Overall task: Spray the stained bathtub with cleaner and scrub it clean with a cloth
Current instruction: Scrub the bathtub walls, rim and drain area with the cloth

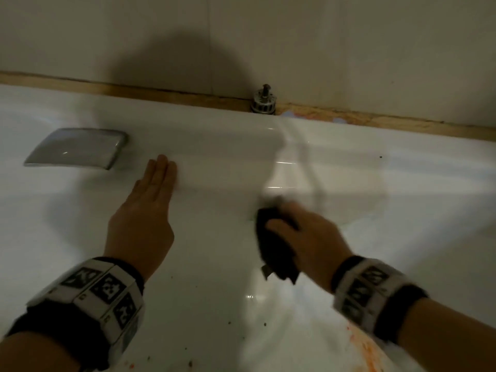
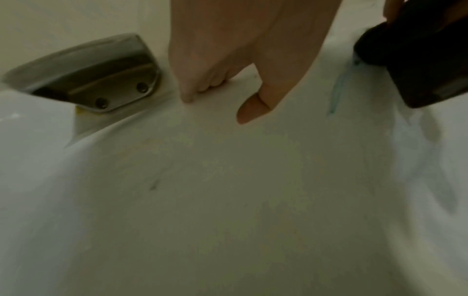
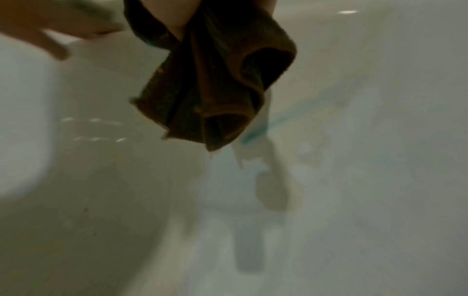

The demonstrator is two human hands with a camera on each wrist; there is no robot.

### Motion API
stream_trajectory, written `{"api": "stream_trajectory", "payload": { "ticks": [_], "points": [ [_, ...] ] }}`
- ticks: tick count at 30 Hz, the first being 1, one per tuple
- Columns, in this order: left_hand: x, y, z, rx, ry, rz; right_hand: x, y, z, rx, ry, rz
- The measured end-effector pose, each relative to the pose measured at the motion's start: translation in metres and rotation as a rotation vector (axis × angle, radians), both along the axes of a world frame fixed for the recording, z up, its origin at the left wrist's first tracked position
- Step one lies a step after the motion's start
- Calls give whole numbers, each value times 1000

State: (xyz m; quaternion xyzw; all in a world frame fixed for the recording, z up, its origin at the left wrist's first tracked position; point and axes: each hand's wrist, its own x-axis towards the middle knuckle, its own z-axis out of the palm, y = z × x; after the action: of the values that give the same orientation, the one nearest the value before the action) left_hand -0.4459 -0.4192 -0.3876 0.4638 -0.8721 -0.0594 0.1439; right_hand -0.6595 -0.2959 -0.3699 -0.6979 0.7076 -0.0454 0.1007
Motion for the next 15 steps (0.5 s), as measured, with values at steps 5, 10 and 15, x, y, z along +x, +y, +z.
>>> {"api": "stream_trajectory", "payload": {
  "ticks": [5, 10, 15],
  "points": [
    [-33, 13, -10, -72, -76, -123, -67, 63, -15, -270, -142, -710],
    [-67, 24, -14, -104, -97, -210, -103, 71, -39, -522, -267, -1493],
    [-65, 25, -14, -150, -94, -210, -79, 23, -31, -401, -531, -1528]
  ]
}}
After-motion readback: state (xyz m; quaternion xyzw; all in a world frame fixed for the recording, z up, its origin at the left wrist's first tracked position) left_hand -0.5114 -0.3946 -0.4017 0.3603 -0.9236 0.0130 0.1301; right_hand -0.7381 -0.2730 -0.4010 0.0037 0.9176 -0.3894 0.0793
